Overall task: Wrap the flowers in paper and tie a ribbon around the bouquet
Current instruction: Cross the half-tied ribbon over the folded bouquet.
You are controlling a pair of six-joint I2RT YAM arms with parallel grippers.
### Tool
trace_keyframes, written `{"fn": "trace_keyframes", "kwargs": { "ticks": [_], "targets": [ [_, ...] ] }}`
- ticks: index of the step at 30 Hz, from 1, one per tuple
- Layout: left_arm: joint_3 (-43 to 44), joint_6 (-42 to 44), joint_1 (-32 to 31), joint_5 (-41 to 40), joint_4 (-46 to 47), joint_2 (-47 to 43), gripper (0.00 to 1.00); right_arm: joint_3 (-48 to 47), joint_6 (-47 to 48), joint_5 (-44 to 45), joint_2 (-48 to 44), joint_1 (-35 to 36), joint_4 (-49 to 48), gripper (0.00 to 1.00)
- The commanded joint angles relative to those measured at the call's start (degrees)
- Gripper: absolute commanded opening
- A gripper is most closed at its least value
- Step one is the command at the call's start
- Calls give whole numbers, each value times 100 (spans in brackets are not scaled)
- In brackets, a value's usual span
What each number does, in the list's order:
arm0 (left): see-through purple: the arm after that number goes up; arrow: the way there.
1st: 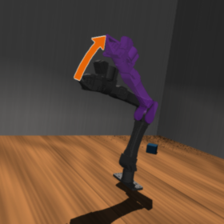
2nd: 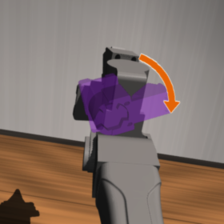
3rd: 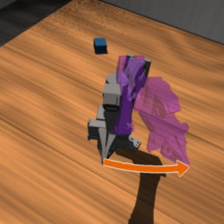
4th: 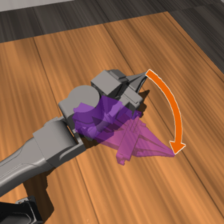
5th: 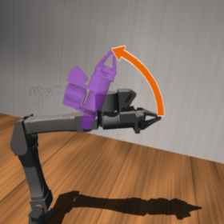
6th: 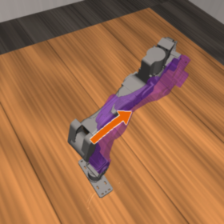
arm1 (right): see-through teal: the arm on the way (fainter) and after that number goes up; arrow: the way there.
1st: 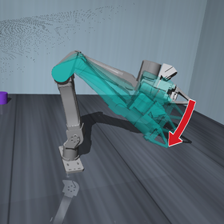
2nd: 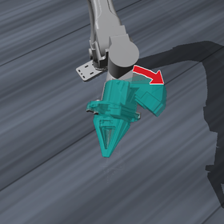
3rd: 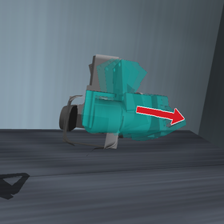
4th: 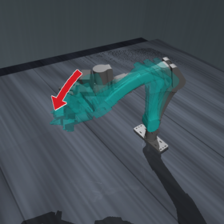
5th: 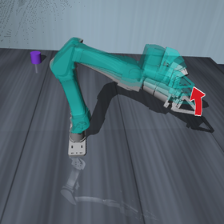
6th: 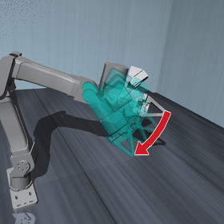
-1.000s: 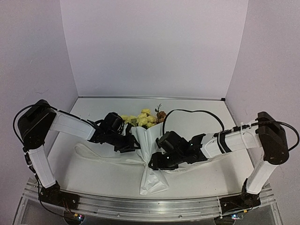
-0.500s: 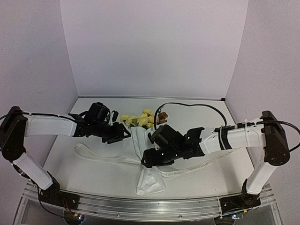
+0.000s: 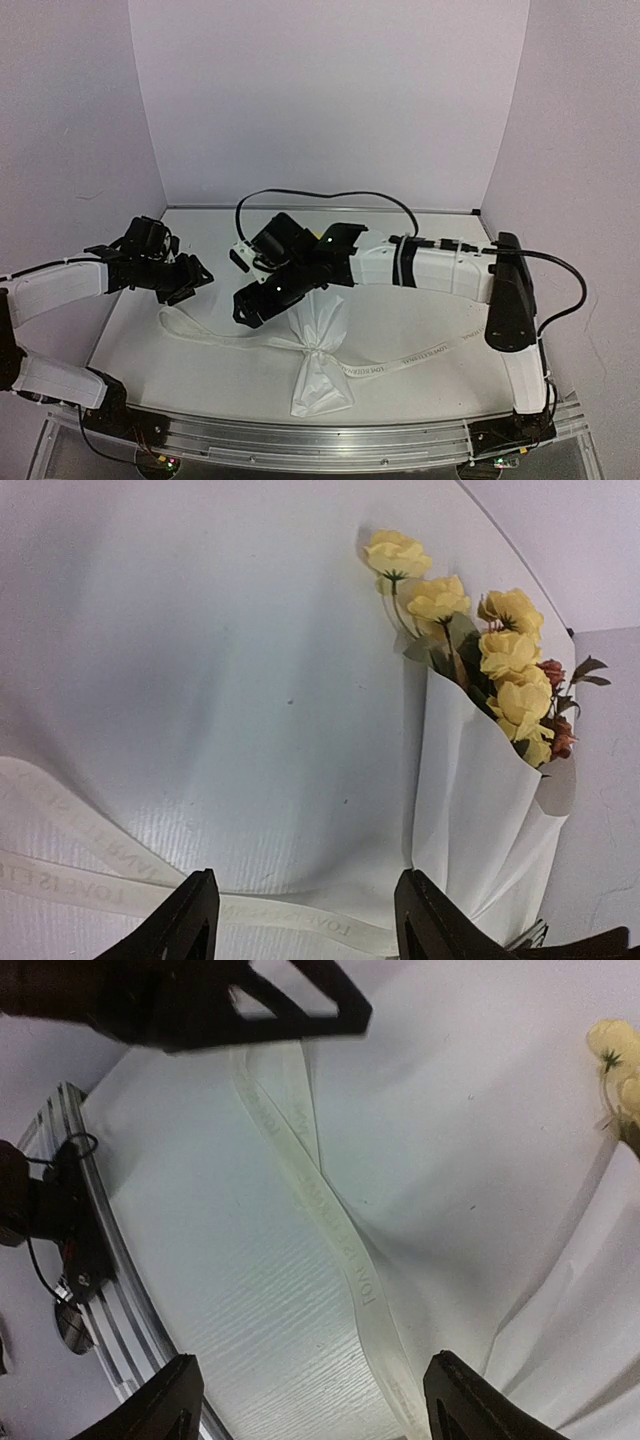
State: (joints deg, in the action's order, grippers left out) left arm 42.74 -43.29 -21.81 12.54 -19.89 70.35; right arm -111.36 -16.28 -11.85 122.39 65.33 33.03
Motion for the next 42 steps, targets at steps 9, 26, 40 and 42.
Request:
{"fn": "trace_keyframes", "kwargs": {
  "ticks": [9, 26, 40, 42],
  "targets": [
    [-109, 256, 229, 223, -537, -660, 63, -1149, 487, -68, 1490, -55, 498, 80],
    [-82, 437, 226, 636, -426, -464, 63, -914, 307, -459, 1723, -73, 535, 73],
    [-134, 444, 222, 870, -228, -351, 63, -645, 209, -362, 1527, -70, 585, 46],
    [-159, 443, 222, 911, -187, -359, 63, -598, 191, -303, 1428, -68, 578, 37]
  ]
}}
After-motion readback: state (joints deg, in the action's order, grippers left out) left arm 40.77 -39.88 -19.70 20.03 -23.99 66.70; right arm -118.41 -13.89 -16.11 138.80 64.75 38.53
